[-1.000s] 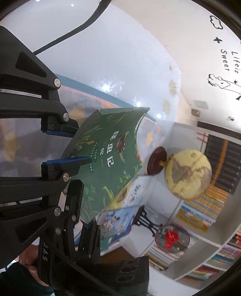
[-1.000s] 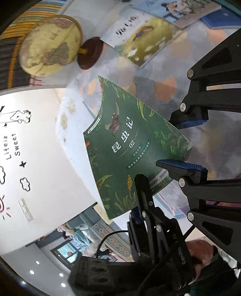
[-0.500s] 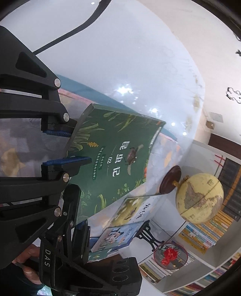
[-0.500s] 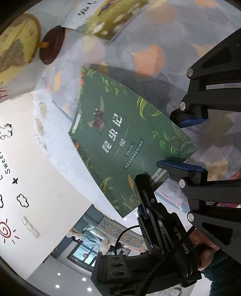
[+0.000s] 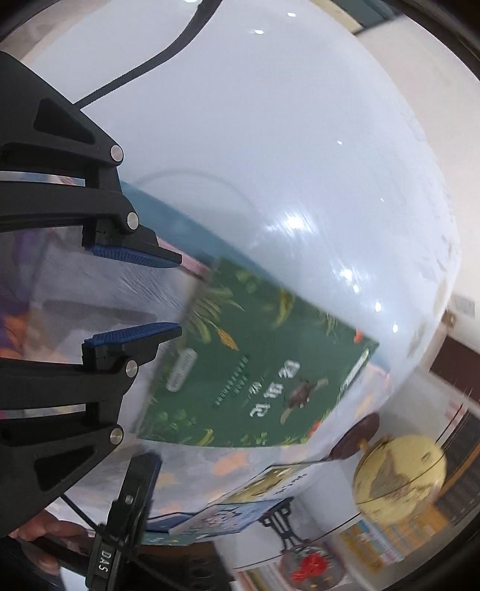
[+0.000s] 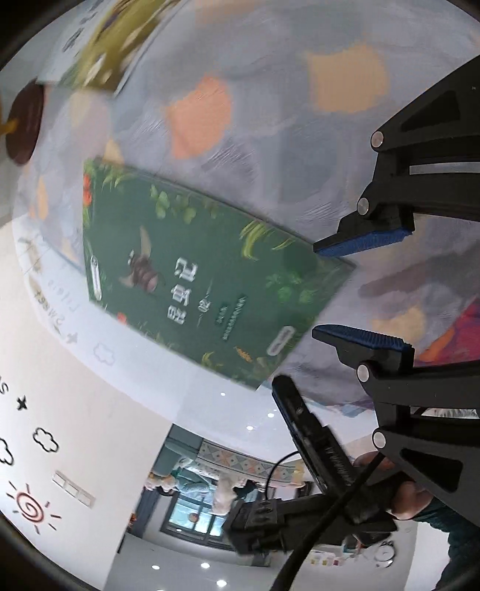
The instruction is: Organize books
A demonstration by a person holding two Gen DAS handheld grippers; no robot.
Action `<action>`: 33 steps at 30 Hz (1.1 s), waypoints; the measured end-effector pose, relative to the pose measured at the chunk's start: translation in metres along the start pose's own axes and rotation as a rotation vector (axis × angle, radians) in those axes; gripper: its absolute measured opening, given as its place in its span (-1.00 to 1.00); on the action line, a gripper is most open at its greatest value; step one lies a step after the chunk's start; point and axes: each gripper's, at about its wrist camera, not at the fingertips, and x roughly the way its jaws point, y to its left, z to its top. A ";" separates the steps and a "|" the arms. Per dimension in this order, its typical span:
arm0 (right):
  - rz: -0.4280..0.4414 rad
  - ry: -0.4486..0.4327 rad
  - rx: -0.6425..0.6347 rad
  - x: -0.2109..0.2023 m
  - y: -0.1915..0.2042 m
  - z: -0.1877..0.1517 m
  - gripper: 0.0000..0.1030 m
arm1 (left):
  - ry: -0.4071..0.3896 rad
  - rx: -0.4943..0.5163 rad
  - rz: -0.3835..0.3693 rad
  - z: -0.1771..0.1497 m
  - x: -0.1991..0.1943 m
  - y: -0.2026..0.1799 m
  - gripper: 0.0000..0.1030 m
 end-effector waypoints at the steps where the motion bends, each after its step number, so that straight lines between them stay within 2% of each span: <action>1: 0.004 -0.005 0.010 -0.005 -0.003 -0.005 -0.29 | 0.002 -0.011 0.004 -0.003 -0.003 0.003 -0.46; 4: -0.002 -0.040 0.046 -0.028 -0.009 -0.024 -0.28 | -0.016 -0.003 0.015 -0.011 -0.017 0.000 -0.46; 7: -0.033 -0.098 0.044 -0.055 -0.007 -0.042 -0.28 | -0.056 0.036 0.001 -0.017 -0.037 -0.021 -0.46; 10: -0.100 -0.178 0.024 -0.086 0.000 -0.059 -0.28 | -0.101 0.123 -0.023 -0.024 -0.057 -0.061 -0.46; 14: -0.219 -0.329 0.015 -0.143 0.004 -0.085 -0.27 | -0.165 0.292 -0.043 -0.051 -0.083 -0.138 -0.46; 17: -0.311 -0.451 0.000 -0.192 0.005 -0.113 -0.20 | -0.183 0.373 -0.090 -0.078 -0.100 -0.188 -0.46; 18: -0.335 -0.491 -0.004 -0.211 0.003 -0.127 -0.09 | -0.184 0.393 -0.096 -0.084 -0.103 -0.203 -0.46; 20: -0.366 -0.559 -0.001 -0.241 0.000 -0.152 0.02 | -0.184 0.435 -0.110 -0.103 -0.110 -0.229 -0.46; 23: -0.374 -0.652 0.015 -0.282 -0.006 -0.196 0.03 | -0.183 0.491 -0.119 -0.139 -0.121 -0.265 -0.46; 28: -0.428 -0.691 0.082 -0.326 -0.029 -0.263 0.04 | -0.163 0.547 -0.140 -0.195 -0.133 -0.303 -0.45; 33: -0.455 -0.703 0.156 -0.348 -0.054 -0.316 0.04 | -0.141 0.570 -0.154 -0.241 -0.141 -0.325 -0.45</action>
